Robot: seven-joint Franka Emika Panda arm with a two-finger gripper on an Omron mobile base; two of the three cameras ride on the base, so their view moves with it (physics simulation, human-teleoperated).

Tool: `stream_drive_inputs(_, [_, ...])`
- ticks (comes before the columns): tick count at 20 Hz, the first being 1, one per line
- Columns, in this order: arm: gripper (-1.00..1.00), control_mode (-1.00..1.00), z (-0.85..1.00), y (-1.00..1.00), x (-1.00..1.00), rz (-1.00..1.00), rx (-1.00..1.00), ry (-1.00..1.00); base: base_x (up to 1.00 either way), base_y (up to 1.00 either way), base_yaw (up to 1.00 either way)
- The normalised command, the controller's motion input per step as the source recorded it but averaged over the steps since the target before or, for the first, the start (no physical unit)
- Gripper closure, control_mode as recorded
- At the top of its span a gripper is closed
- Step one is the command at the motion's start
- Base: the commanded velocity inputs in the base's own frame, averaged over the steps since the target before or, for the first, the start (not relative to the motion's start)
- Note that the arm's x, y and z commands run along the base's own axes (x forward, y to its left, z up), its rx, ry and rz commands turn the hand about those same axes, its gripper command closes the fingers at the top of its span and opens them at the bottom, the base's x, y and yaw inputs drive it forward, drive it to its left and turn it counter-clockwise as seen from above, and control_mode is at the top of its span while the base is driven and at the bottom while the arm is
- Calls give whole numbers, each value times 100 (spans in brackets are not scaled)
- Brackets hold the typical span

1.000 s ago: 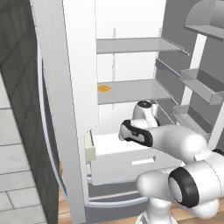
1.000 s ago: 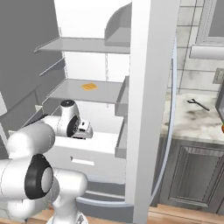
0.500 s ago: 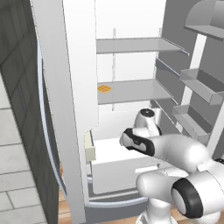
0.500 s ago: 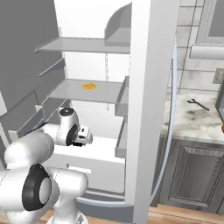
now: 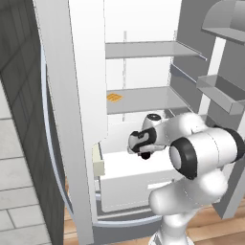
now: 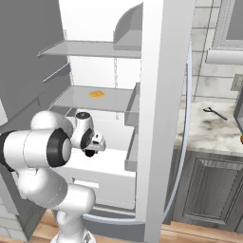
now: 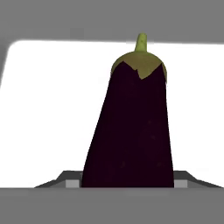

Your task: Place the eggplant and carrot inside the fridge drawer. Close the drawer after placing the vegetables.

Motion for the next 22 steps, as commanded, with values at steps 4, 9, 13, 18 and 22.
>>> stream_drive_inputs(4, [100,-100,-32,0,24,2,0,9,0,0,0])
stream_drive_inputs(9, [100,-100,-52,0,0,1,0,0,0,0,0])
stream_drive_inputs(13, [100,-100,-45,0,0,0,0,0,0,0,0])
stream_drive_inputs(18, [100,-100,-35,0,0,0,0,1,0,0,0])
stream_drive_inputs(22, [100,-100,-33,0,0,0,0,3,0,0,0])
